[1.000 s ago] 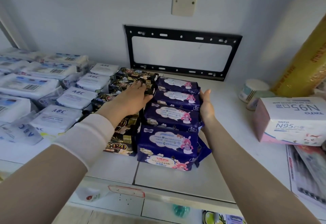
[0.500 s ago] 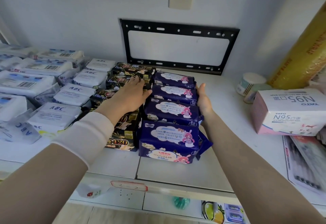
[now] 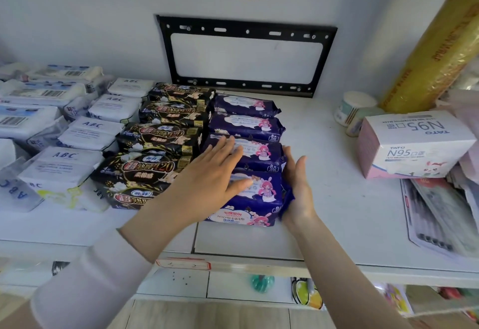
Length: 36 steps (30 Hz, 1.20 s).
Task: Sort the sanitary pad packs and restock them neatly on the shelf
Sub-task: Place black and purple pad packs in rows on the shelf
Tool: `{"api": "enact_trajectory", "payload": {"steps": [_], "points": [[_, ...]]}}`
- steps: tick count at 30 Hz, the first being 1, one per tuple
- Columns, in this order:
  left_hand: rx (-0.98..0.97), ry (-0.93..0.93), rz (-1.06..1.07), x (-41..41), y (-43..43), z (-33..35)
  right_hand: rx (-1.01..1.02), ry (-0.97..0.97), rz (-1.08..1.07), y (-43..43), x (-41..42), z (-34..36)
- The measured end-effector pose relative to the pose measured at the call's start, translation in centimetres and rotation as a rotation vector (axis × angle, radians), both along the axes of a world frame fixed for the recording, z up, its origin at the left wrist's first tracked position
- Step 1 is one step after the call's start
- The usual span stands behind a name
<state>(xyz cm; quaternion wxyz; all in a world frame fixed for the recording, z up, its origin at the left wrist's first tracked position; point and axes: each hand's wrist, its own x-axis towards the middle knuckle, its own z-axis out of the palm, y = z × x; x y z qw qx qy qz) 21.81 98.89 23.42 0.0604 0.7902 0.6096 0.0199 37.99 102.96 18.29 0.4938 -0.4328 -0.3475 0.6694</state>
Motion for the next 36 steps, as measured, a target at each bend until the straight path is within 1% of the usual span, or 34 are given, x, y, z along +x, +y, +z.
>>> {"api": "enact_trajectory", "payload": {"steps": [1, 2, 5, 8, 13, 17, 19, 20, 23, 26, 27, 29, 31, 33, 36], "points": [[0.003, -0.002, -0.003, 0.1, 0.0, -0.1, 0.012, 0.092, 0.071, 0.3, -0.3, -0.2], [0.004, -0.006, -0.003, 0.1, 0.0, -0.1, 0.004, 0.185, 0.083, 0.8, -0.4, -0.9], [0.024, -0.006, 0.005, 0.2, 0.1, -0.4, 0.014, 0.149, 0.088, 0.7, -1.0, -0.6], [0.059, 0.001, 0.009, 0.2, 0.2, -0.9, -0.003, 0.183, 0.117, 1.0, -1.1, -1.4], [0.058, -0.003, 0.021, 0.3, 0.1, -1.0, -0.027, 0.126, 0.087, 0.9, -1.2, -1.4], [0.069, -0.03, 0.037, 0.3, -0.3, -0.8, 0.036, 0.102, 0.073, 0.7, -0.6, -1.0], [0.074, -0.068, 0.069, 0.4, -0.5, -0.4, 0.041, 0.082, 0.021, 1.2, 0.3, -0.9], [0.081, -0.08, 0.086, 0.5, -0.4, -0.1, 0.051, 0.059, 0.003, 1.5, 0.7, -0.7], [0.064, -0.089, 0.119, 0.8, 1.0, 0.8, 0.086, -0.137, -0.037, 2.8, 1.0, -0.1], [0.024, -0.072, 0.155, 0.7, 3.7, 1.2, 0.097, -0.097, 0.073, 3.8, -0.1, 0.5], [0.006, -0.062, 0.172, 0.5, 4.5, 1.3, 0.112, -0.122, 0.099, 3.9, -0.4, 0.7], [-0.04, -0.04, 0.194, 0.0, 5.6, 1.3, 0.127, -0.17, 0.115, 4.0, -0.7, 0.8], [-0.063, -0.039, 0.198, -0.2, 5.9, 1.2, 0.151, -0.164, 0.129, 4.2, -0.8, 0.8], [-0.064, -0.042, 0.199, -0.2, 5.8, 1.1, 0.157, -0.15, 0.139, 4.5, -0.7, 0.5], [-0.051, -0.026, 0.192, -0.2, 5.7, 0.8, 0.184, -0.185, 0.152, 4.8, -0.6, 0.5]]}}
